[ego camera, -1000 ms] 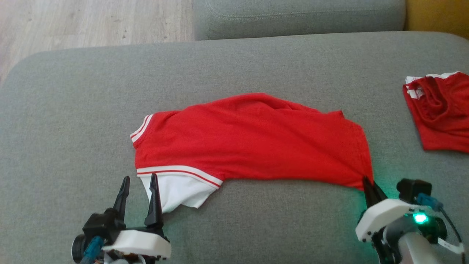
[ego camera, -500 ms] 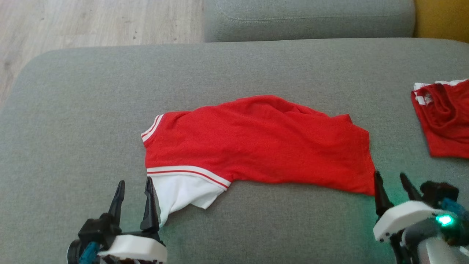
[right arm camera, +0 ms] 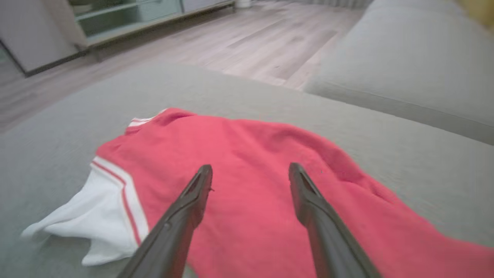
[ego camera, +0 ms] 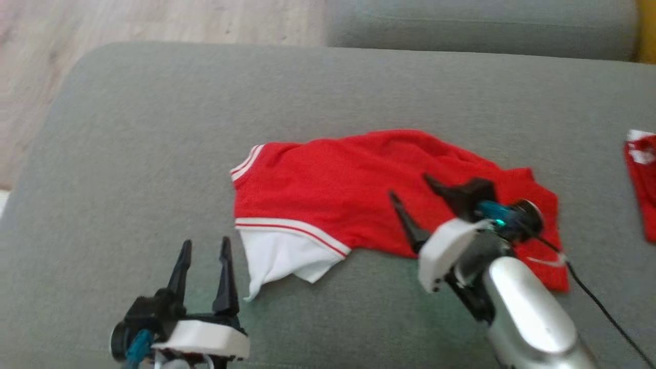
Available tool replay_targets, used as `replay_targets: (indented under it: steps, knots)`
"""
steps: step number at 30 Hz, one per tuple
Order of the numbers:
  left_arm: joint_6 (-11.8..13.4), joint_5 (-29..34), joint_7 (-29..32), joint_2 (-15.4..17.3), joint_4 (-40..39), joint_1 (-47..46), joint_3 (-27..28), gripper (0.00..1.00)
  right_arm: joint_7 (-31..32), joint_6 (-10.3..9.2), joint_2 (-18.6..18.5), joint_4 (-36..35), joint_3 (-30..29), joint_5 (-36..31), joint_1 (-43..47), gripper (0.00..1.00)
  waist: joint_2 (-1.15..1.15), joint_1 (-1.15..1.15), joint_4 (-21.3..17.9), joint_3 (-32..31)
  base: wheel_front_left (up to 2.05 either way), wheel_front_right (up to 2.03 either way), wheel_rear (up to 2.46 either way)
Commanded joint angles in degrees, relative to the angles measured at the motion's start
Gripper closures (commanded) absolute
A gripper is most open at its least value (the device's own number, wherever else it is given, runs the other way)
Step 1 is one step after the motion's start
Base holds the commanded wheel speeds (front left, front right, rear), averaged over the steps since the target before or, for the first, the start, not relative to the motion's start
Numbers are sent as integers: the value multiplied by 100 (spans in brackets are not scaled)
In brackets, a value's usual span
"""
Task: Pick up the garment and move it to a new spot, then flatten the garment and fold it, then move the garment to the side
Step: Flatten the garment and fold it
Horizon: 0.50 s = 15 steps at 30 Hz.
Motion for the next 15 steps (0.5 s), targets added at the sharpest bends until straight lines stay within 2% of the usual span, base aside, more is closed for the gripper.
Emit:
replay_targets:
  steps: [1,8,15]
  knots:
    - [-45,76,-71,-16,-187,-327,105,0,65,17,-94,100,502,143,-425,0,0,0,328,140,0,0,0]
    - [-107,125,-71,-157,-173,-382,28,0,95,17,-355,1316,1488,483,-1244,0,0,0,910,299,0,0,0]
    - [-198,166,-71,-247,-168,-399,71,0,234,17,-491,2354,2291,746,-1874,0,0,0,1266,428,0,0,0]
